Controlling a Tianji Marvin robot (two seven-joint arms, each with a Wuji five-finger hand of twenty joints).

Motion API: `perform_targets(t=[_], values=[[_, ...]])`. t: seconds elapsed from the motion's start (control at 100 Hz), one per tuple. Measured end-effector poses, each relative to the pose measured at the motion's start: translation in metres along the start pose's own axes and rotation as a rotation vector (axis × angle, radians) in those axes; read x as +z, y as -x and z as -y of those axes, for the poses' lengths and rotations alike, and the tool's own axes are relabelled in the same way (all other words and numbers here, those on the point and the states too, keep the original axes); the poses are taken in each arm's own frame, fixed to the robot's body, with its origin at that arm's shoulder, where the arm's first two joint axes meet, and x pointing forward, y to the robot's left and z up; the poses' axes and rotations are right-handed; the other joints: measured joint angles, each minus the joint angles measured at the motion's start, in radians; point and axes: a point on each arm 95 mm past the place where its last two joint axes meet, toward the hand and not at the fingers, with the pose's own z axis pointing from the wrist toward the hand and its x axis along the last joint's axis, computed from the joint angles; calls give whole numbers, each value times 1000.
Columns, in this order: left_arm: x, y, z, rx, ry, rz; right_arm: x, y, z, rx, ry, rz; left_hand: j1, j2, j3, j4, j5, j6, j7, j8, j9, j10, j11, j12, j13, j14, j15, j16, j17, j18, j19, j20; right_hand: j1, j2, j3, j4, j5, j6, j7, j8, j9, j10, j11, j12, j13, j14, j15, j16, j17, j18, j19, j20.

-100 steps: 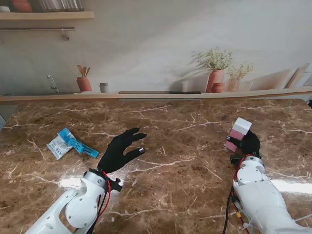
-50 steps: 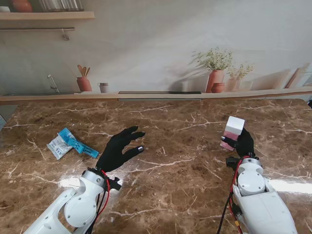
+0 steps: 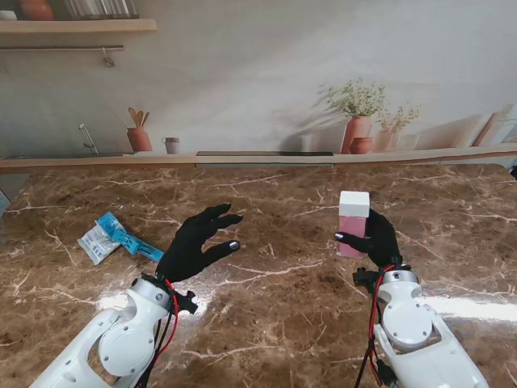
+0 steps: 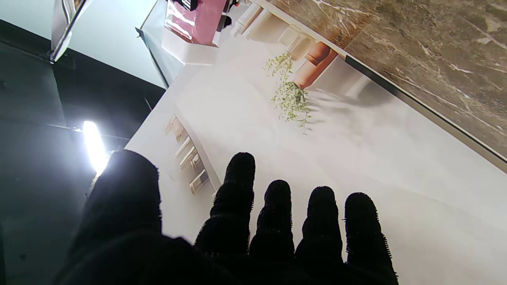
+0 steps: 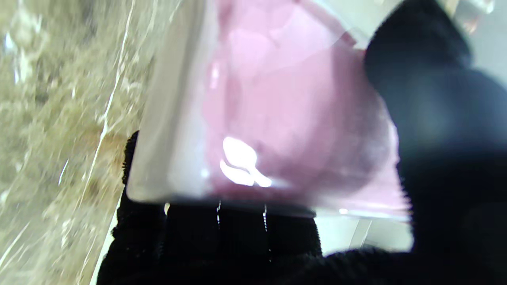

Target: Fill the seasoning bottle

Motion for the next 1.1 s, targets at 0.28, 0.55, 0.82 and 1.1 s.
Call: perform_targets(t=[0.28, 0.55, 0.82, 1.1], values=[[9, -19, 17, 44, 87, -61, -19, -18, 41, -30, -148, -53, 27, -20, 1, 0, 0, 0, 0, 0, 0, 0, 0, 0, 0, 0, 0, 0, 0, 1, 0, -1, 0, 6, 0, 0, 11, 0, 58, -138, -87, 1, 123, 171, -125, -14, 183, 108, -52, 6, -38, -1], [23, -41, 44, 78, 334, -137, -29, -36, 68, -70, -233, -103, 51, -354, 931, -1, -56, -9, 5, -3, -21, -29, 1, 6, 0, -14, 0, 0, 0, 10, 16, 23, 3, 16, 0, -6, 19, 0, 21, -6, -31, -38, 39, -120, -60, -44, 91, -30, 100, -7, 111, 22], [45, -54, 63, 232, 512, -184, -34, -46, 90, -84, -317, -158, 313, -431, 1077, -45, -334, -199, -78, -49, -157, -51, -23, 15, -87, -16, -16, 3, -26, 52, -135, 126, 0, 16, -66, -12, 59, 34, 21, 50, 29, -25, 54, -112, 2, -22, 162, -40, 171, -3, 252, 22], [64, -66, 53, 283, 710, -212, -35, -54, 105, -111, -390, -206, 292, -431, 1045, -46, -360, -209, -74, -14, -221, -31, -141, 78, -158, -15, -26, 23, -37, 52, -224, 195, 0, 16, -66, -12, 61, 51, 21, 84, 30, -18, 64, -96, 2, -17, 186, -30, 159, -3, 261, 22]])
